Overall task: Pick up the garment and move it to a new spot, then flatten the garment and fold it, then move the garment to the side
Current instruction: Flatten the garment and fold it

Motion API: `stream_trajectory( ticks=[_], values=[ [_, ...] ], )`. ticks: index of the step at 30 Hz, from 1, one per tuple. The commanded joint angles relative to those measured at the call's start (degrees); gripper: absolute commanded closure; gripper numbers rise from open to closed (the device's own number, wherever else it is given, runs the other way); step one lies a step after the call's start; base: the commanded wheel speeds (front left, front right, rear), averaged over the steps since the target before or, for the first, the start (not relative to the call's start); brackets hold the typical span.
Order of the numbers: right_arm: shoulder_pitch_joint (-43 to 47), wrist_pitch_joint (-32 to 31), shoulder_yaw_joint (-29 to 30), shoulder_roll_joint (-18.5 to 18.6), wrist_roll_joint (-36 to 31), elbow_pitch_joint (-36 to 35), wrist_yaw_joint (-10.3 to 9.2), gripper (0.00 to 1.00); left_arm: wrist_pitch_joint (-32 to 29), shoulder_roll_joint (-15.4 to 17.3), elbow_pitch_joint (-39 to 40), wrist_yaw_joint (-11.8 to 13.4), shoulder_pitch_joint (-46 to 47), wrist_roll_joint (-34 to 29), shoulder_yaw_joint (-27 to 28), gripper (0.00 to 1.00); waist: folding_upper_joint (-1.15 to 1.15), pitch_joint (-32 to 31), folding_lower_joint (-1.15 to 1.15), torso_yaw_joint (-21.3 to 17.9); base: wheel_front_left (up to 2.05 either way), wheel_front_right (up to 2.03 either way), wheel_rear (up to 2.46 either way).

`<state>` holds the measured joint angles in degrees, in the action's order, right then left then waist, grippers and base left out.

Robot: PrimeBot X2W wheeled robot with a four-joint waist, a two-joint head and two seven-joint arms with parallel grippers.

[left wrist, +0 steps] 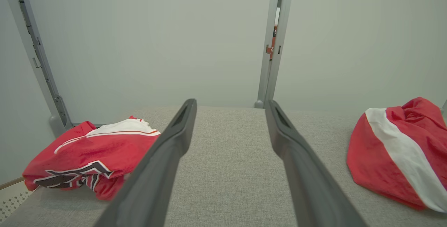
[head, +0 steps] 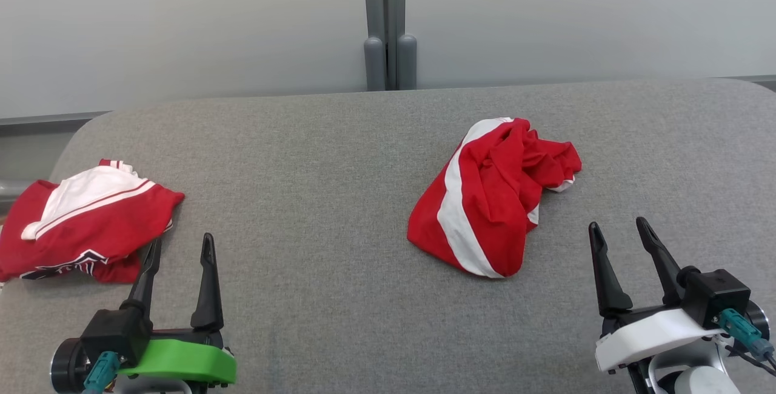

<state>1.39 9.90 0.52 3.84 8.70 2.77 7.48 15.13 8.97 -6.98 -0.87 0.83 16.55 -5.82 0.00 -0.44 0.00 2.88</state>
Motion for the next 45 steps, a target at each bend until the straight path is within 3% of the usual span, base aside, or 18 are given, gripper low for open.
stream_trajectory(
  ticks=[1,19,45],
  values=[
    [0.75,-0.15,-0.3,0.08,0.32,-0.19,0.03,0.0,0.03,-0.27,-0.24,-0.43,-0.7,-0.77,0.37,0.0,0.0,-0.04,0.0,0.06,0.0,0.0,0.0],
    [1.45,0.39,-0.68,-0.27,0.72,0.72,0.03,0.0,0.03,-1.71,-1.83,-2.84,0.21,-3.34,2.42,0.0,0.0,-0.2,0.0,0.82,0.0,0.0,0.0],
    [1.32,0.27,-1.17,-0.5,0.55,1.39,0.03,0.0,0.03,-3.03,-2.65,-4.01,0.3,-5.01,4.42,0.0,0.0,-0.21,0.0,0.71,0.0,0.0,0.0]
  ],
)
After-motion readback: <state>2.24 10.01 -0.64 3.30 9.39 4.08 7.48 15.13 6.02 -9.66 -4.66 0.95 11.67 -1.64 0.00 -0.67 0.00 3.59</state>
